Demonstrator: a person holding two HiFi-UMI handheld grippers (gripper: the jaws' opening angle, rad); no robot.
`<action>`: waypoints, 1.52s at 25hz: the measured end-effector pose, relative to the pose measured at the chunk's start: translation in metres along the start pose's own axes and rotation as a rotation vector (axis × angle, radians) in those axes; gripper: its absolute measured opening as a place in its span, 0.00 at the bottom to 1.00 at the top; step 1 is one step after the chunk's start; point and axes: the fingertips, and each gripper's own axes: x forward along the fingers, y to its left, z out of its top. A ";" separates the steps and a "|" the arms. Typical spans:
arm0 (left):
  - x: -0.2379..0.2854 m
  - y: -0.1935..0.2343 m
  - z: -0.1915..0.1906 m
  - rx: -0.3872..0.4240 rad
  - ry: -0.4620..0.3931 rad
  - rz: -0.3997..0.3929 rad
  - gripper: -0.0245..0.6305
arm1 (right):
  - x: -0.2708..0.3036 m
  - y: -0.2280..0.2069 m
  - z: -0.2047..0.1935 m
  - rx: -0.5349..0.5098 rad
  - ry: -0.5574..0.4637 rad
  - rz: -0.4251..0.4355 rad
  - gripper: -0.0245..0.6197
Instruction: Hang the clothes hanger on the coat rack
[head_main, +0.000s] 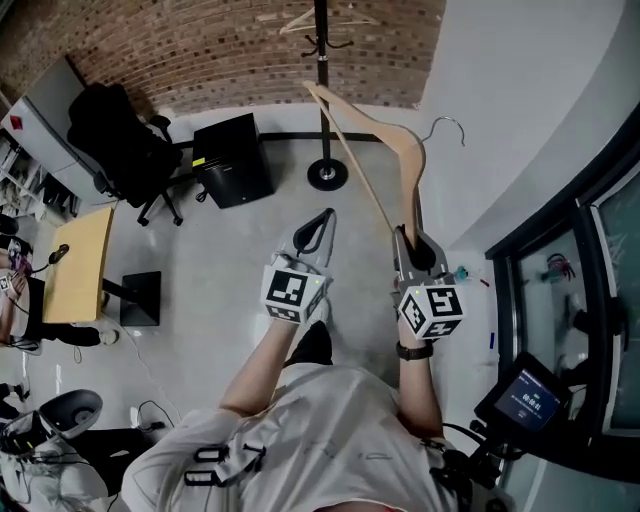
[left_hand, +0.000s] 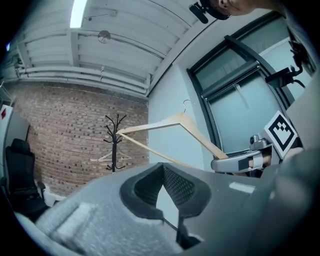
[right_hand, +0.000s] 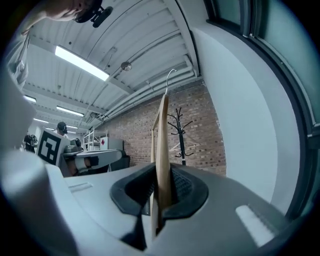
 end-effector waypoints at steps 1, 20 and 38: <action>0.012 0.012 0.000 -0.009 -0.003 -0.002 0.04 | 0.012 -0.005 0.000 -0.001 0.012 -0.007 0.11; 0.157 0.248 -0.025 -0.013 -0.001 0.113 0.04 | 0.294 -0.015 0.010 -0.036 0.112 0.073 0.11; 0.339 0.347 -0.058 0.014 0.027 0.189 0.04 | 0.513 -0.130 -0.003 -0.008 0.173 0.282 0.11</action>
